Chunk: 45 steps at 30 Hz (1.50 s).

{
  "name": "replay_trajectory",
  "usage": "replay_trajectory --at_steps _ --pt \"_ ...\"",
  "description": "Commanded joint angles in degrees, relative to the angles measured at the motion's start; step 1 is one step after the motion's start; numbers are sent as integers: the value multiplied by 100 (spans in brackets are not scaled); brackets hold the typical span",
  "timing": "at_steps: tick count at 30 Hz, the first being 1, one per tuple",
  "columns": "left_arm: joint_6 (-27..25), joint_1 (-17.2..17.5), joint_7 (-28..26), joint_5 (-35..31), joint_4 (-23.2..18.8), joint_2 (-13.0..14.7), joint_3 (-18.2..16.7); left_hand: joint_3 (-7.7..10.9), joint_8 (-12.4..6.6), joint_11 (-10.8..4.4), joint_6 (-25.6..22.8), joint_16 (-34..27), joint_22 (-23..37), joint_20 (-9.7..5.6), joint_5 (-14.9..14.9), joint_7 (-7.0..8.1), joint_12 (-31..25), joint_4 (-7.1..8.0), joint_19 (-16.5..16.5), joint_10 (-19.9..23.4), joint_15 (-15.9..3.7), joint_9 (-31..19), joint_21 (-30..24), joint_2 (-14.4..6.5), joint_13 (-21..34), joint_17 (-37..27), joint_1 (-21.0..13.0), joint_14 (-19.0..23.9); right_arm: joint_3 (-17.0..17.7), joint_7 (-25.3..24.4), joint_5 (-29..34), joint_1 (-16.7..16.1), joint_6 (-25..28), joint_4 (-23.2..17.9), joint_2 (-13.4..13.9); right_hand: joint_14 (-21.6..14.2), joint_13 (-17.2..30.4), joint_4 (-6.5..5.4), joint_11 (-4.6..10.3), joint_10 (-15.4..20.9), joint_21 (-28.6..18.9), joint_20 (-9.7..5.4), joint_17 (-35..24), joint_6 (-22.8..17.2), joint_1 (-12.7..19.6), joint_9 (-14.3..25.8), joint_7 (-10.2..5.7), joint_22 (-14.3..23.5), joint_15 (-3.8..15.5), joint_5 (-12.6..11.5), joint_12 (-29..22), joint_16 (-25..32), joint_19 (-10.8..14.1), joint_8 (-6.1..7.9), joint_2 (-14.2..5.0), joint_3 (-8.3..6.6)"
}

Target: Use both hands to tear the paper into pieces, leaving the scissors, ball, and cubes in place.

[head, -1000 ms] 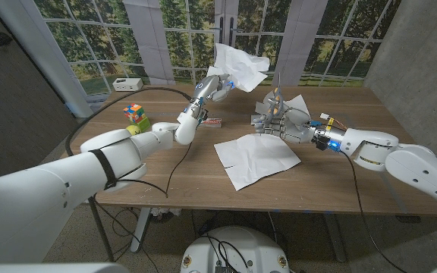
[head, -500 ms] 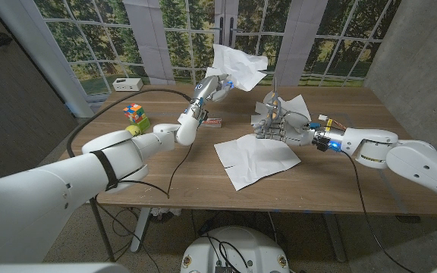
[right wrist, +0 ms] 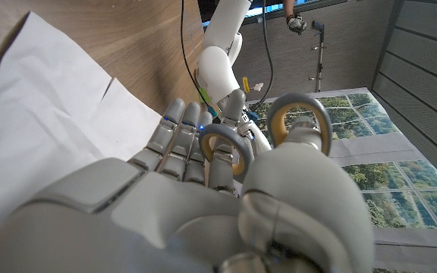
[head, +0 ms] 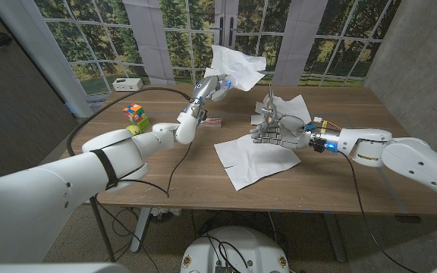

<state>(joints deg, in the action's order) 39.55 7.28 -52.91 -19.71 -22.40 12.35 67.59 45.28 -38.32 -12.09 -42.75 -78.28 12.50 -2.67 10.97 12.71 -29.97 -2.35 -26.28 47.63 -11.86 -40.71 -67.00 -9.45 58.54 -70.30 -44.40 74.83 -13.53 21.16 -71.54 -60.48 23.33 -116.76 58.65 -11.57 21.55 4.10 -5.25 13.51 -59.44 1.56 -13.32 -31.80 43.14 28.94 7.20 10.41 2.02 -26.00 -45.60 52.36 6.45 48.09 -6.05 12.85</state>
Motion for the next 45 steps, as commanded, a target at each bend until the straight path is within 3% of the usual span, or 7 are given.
replay_trajectory --at_steps 1,17,21,45 --pt "-119 -86 235 211 60 -41 78 135 10 -33 -19 -49 0 -801 48 -2 -24 100 31 67 -16 1 -5 -63 19 -3 18 -19 -216 23 -13 246 219 78 1 3 14 37 -41 26 32 11 -4 32 15 8 62 17 86 0 -36 6 15 -20 -14 22" --pt "-225 -186 476 445 90 -110 214 153 -5 -33 17 10 -23 -793 51 -2 -14 108 52 61 -21 -23 -7 -56 -1 34 63 -93 -373 81 -30 426 419 169 10 22 16 32 -68 -7 53 7 -2 196 -4 -74 171 18 53 7 -35 -2 17 -160 -15 24" --pt "-329 -266 264 209 96 -106 427 167 2 -33 40 40 -41 -778 60 -3 -17 138 77 43 -20 -16 18 -59 15 46 100 -134 -412 111 -22 460 451 181 7 24 15 37 -67 -24 59 14 -1 234 -1 -105 187 18 52 9 -32 -3 13 -202 -10 24" --pt "-133 -165 393 531 98 -219 347 183 0 -34 100 79 -47 -787 79 -1 30 191 131 -53 -23 -29 29 -65 -5 24 188 -183 -554 256 -20 636 690 190 79 7 14 35 -60 41 87 50 -2 389 -14 -269 241 19 51 24 -82 10 2 -410 -24 18"
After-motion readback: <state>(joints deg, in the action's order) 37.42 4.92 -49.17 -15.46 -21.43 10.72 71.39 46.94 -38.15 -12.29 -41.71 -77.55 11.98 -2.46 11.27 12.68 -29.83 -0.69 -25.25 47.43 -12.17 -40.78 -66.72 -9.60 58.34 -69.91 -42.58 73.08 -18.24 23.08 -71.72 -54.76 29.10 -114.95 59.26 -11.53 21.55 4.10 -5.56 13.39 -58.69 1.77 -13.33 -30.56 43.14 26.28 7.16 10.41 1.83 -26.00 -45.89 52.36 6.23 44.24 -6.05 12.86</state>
